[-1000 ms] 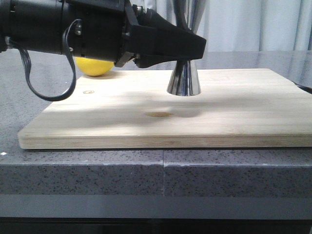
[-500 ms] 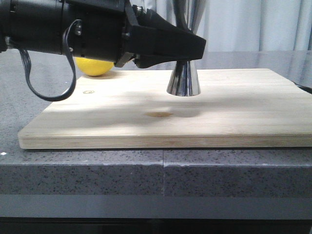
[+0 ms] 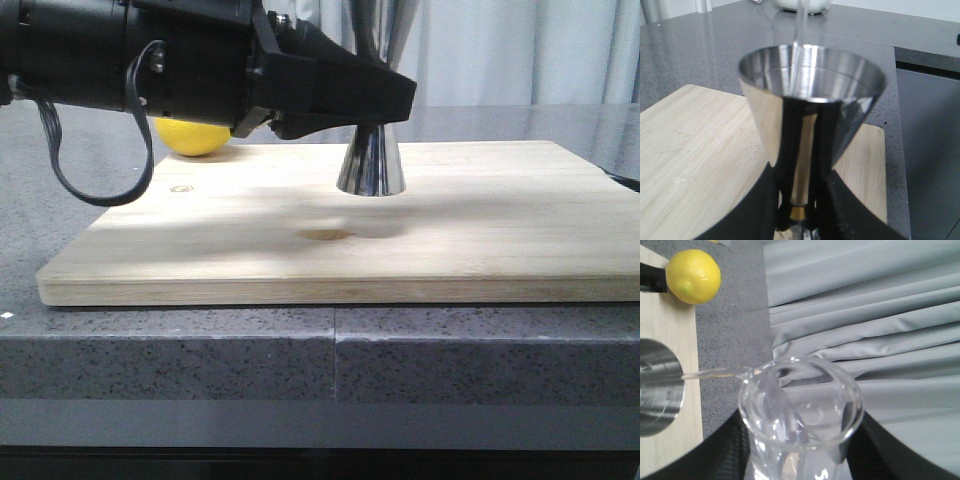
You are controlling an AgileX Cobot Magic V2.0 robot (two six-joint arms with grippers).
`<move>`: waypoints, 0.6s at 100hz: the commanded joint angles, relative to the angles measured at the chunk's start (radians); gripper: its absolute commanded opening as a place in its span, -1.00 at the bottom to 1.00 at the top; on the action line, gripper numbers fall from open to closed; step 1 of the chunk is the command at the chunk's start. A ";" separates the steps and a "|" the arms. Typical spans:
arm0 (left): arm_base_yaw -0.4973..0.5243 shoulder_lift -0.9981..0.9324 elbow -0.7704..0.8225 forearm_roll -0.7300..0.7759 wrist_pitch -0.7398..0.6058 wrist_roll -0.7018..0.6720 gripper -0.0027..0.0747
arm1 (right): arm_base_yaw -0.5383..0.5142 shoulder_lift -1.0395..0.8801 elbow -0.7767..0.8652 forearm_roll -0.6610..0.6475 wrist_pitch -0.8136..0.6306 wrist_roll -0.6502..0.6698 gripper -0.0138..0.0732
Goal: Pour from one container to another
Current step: 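Pour the clear liquid from the beaker into the jigger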
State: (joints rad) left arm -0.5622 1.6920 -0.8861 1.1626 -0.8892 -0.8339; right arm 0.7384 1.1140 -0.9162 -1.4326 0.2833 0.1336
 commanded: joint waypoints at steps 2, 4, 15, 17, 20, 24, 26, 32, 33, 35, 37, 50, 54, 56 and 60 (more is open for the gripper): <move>0.004 -0.048 -0.029 -0.055 -0.056 -0.007 -0.99 | 0.003 -0.018 -0.036 -0.041 -0.010 -0.007 -0.06; 0.004 -0.048 -0.029 -0.055 -0.056 -0.007 -0.99 | 0.003 -0.018 -0.036 -0.041 -0.010 -0.007 -0.06; 0.004 -0.048 -0.029 -0.055 -0.056 -0.007 -0.99 | 0.003 -0.018 -0.036 -0.046 -0.010 -0.007 -0.06; 0.004 -0.048 -0.029 -0.055 -0.056 -0.007 -0.99 | 0.003 -0.018 -0.036 -0.049 -0.010 -0.007 -0.06; 0.004 -0.048 -0.029 -0.055 -0.056 -0.007 -0.99 | 0.003 -0.018 -0.036 -0.052 -0.010 -0.007 -0.06; 0.004 -0.048 -0.029 -0.055 -0.056 -0.007 -0.99 | 0.003 -0.018 -0.036 -0.058 -0.010 -0.007 -0.06; 0.004 -0.048 -0.029 -0.055 -0.056 -0.007 -0.99 | 0.003 -0.018 -0.036 -0.061 -0.010 -0.007 -0.06; 0.004 -0.048 -0.029 -0.055 -0.056 -0.007 -0.99 | 0.003 -0.018 -0.036 -0.065 -0.010 -0.007 -0.06; 0.004 -0.048 -0.029 -0.055 -0.056 -0.007 -0.99 | 0.003 -0.018 -0.036 -0.065 -0.010 -0.007 -0.06; 0.004 -0.048 -0.029 -0.055 -0.056 -0.007 -0.99 | 0.003 -0.018 -0.036 -0.070 -0.010 -0.007 -0.06; 0.004 -0.048 -0.029 -0.055 -0.056 -0.007 -0.99 | 0.003 -0.018 -0.036 -0.071 -0.010 -0.007 -0.06; 0.004 -0.048 -0.029 -0.055 -0.056 -0.007 -0.99 | 0.003 -0.018 -0.036 -0.086 -0.010 -0.007 -0.06; 0.004 -0.048 -0.029 -0.055 -0.056 -0.007 -0.99 | 0.003 -0.018 -0.036 -0.089 -0.010 -0.007 -0.06; 0.004 -0.048 -0.029 -0.055 -0.056 -0.007 -0.99 | 0.003 -0.018 -0.036 -0.089 -0.010 -0.007 -0.06; 0.004 -0.048 -0.029 -0.055 -0.056 -0.007 -0.99 | 0.003 -0.018 -0.036 -0.092 -0.010 -0.007 -0.06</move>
State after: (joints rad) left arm -0.5604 1.6920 -0.8861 1.1626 -0.8873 -0.8339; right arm 0.7384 1.1140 -0.9162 -1.4812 0.2795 0.1326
